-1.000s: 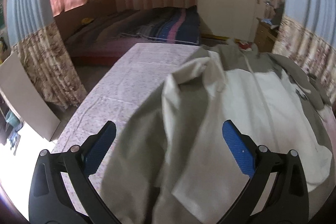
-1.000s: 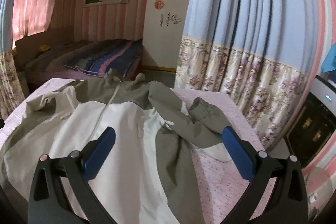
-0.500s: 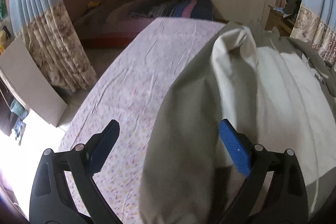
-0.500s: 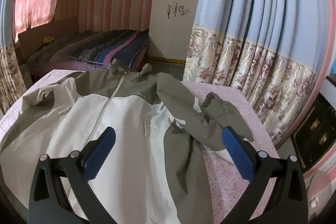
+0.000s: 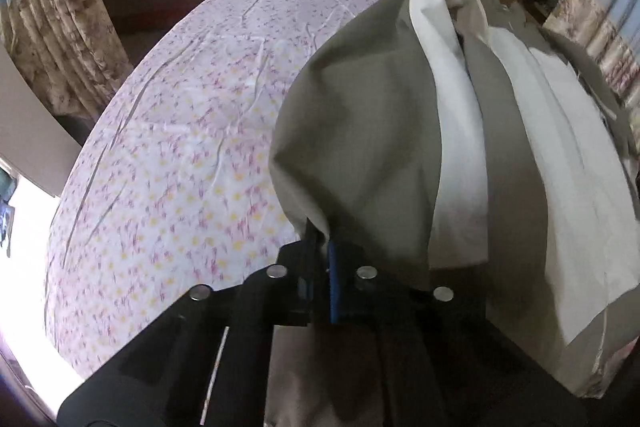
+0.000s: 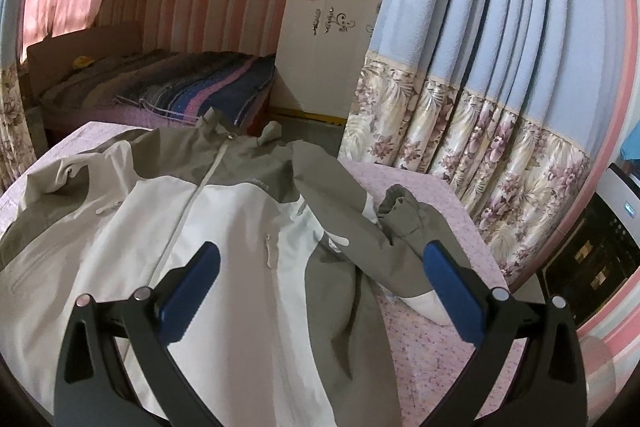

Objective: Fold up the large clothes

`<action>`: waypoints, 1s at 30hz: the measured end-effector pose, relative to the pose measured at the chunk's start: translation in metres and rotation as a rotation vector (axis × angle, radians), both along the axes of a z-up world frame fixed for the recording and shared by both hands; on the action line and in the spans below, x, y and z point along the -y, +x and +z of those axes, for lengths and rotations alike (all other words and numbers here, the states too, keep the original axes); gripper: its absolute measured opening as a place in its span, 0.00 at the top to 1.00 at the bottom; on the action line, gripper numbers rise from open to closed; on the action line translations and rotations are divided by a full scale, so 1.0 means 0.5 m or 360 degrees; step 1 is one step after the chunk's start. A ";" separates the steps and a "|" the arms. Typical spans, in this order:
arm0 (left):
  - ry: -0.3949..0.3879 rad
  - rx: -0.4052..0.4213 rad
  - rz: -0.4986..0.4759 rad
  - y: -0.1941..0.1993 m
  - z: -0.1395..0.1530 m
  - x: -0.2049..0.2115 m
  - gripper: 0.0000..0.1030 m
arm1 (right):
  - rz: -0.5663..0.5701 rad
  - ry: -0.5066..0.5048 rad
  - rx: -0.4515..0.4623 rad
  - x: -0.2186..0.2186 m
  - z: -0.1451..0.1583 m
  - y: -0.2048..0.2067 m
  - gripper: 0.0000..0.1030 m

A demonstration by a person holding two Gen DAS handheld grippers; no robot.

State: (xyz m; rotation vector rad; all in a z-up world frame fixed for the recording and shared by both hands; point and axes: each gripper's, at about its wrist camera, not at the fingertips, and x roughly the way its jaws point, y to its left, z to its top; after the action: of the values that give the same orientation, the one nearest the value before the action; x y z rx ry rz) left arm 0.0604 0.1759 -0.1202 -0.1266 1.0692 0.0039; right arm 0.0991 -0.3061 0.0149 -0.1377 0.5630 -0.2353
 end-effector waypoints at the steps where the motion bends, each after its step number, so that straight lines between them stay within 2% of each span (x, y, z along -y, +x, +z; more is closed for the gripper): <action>1: -0.0017 0.0009 0.0012 0.013 0.005 -0.007 1.00 | 0.0001 -0.0008 0.0004 -0.003 0.000 0.002 0.02; 3: -0.0031 0.0033 0.0047 0.035 0.020 -0.022 1.00 | 0.0004 -0.0018 0.0013 -0.006 0.000 0.007 0.02; 6: 0.0019 0.0155 0.0162 0.090 0.067 -0.065 1.00 | -0.0001 -0.0044 0.0034 -0.007 0.005 0.019 0.02; 7: 0.0066 0.0185 0.0207 0.109 0.083 -0.078 1.00 | -0.0006 -0.0057 0.0043 -0.006 0.007 0.024 0.02; 10: 0.0325 0.0293 0.0344 0.168 0.138 -0.124 1.00 | -0.0029 -0.0117 0.0059 -0.002 0.014 0.041 0.02; 14: 0.0388 0.0357 0.0487 0.251 0.201 -0.214 1.00 | -0.0077 -0.0197 0.0088 0.017 0.023 0.060 0.02; 18: 0.0378 0.0362 0.0553 0.319 0.228 -0.259 1.00 | -0.0102 -0.0228 0.0088 0.036 0.026 0.089 0.01; 21: 0.0379 0.0358 0.0543 0.351 0.243 -0.243 1.00 | -0.0076 -0.0243 0.0074 0.048 0.021 0.118 0.02; 23: 0.0301 0.0367 0.0508 0.347 0.259 -0.220 1.00 | -0.0093 -0.0273 0.0063 0.063 0.015 0.139 0.02; 27: 0.0127 0.0369 0.0356 0.347 0.290 -0.126 1.00 | -0.0042 -0.0140 0.0035 0.127 0.002 0.182 0.02; 30: -0.0016 0.0361 0.0159 0.354 0.315 -0.004 1.00 | -0.0045 -0.0041 -0.0052 0.179 -0.012 0.213 0.02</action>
State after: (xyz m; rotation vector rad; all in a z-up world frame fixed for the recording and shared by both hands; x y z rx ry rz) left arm 0.2375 0.1781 0.0375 -0.1850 0.8359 0.0725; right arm 0.2057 -0.3956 0.0089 -0.1588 0.5947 -0.2684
